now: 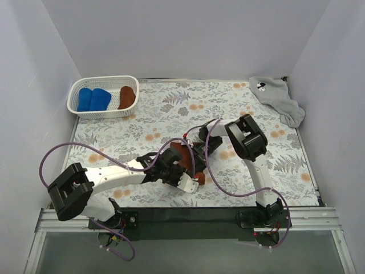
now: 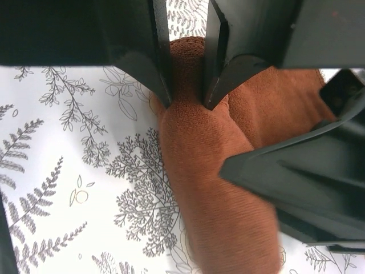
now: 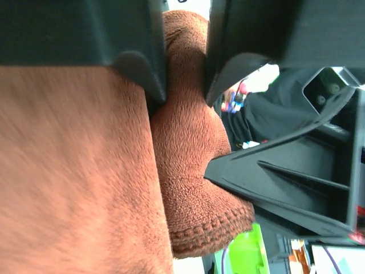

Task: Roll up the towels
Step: Roll the towel

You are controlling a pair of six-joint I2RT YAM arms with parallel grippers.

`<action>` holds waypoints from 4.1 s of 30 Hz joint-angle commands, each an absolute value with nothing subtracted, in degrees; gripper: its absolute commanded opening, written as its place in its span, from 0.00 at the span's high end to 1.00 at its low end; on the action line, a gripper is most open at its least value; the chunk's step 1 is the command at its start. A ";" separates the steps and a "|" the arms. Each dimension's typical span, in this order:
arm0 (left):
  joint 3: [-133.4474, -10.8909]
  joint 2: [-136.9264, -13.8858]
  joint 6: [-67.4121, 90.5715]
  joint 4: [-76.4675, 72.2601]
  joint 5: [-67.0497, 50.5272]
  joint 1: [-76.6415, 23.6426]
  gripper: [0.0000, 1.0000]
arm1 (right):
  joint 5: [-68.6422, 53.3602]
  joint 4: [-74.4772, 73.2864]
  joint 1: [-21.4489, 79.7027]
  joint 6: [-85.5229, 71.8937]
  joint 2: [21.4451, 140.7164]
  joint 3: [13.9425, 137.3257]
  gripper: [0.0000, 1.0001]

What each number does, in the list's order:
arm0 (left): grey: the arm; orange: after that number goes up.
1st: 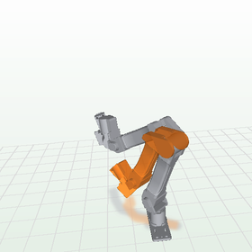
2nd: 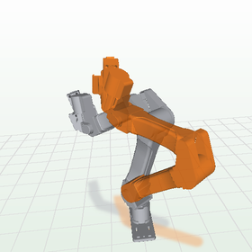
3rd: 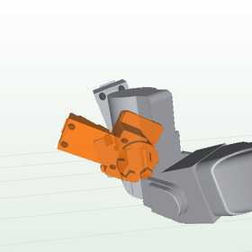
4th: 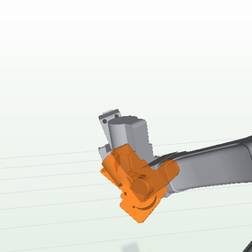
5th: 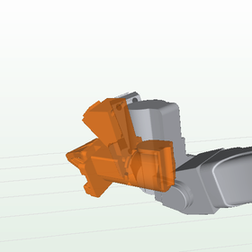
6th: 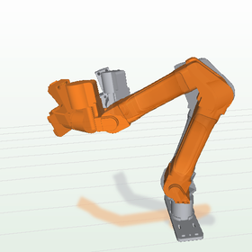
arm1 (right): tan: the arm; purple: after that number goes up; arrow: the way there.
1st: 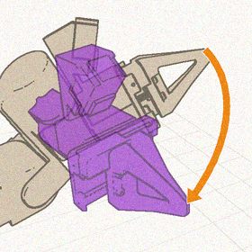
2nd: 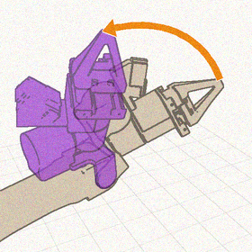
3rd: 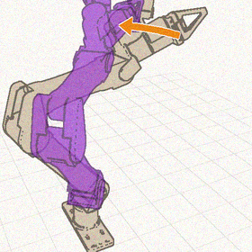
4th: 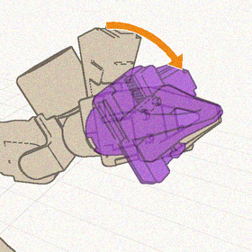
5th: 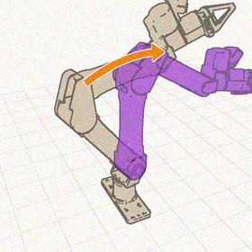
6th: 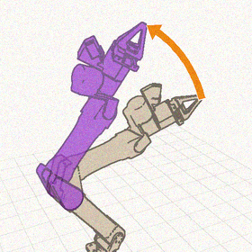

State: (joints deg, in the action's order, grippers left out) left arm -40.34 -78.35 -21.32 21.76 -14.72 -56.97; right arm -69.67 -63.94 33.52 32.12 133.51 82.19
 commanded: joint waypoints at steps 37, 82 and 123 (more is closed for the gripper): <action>-73.30 -127.26 -26.54 62.67 -53.78 -27.16 0.96 | -22.06 -26.98 45.95 33.31 87.09 61.08 0.32; -48.19 -63.82 -15.29 35.34 -27.78 -36.54 0.26 | -50.97 -51.41 41.49 42.00 119.43 69.95 0.99; -46.04 -87.44 -16.87 43.04 -32.13 -53.80 0.84 | -45.18 -60.55 28.41 39.73 123.50 89.54 0.61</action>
State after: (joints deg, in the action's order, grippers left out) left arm -46.26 -83.90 -17.80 27.44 -19.55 -55.02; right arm -56.10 -64.16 35.16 39.29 127.68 83.53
